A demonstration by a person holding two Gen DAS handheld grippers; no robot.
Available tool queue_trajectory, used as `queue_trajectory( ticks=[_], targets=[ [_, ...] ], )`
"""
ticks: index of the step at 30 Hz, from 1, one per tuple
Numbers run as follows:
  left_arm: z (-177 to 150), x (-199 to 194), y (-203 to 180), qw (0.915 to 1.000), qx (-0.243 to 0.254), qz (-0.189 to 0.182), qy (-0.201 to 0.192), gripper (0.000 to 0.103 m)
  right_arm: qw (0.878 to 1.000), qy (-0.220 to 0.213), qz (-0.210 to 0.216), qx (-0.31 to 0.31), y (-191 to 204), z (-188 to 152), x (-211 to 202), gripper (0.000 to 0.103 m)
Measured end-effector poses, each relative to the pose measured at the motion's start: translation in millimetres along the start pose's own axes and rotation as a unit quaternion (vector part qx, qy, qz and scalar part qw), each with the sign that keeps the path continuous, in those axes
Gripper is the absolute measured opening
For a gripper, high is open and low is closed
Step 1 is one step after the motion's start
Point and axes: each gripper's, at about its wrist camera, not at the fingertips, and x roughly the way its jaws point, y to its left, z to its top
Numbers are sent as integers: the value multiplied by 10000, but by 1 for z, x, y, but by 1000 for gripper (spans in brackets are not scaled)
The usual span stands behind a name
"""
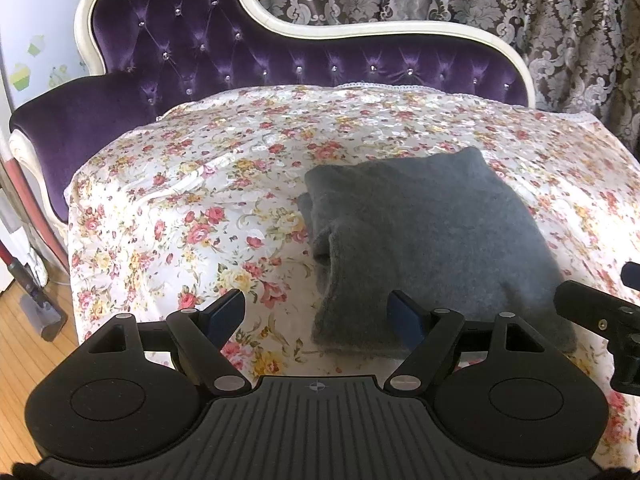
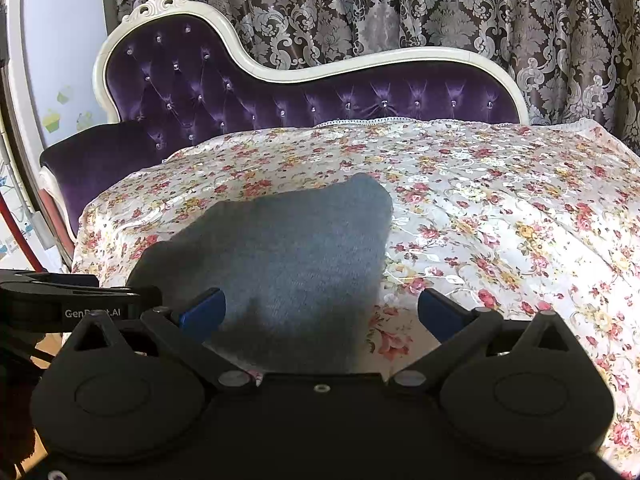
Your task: Fold small clothes
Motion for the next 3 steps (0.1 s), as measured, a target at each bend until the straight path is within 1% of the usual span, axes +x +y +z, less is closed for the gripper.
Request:
queue_trajectory(
  ticks=[3],
  targets=[
    [0, 0, 0, 10000, 9, -7, 13, 77, 10000, 7, 5, -2, 0, 0, 0, 102]
  ],
)
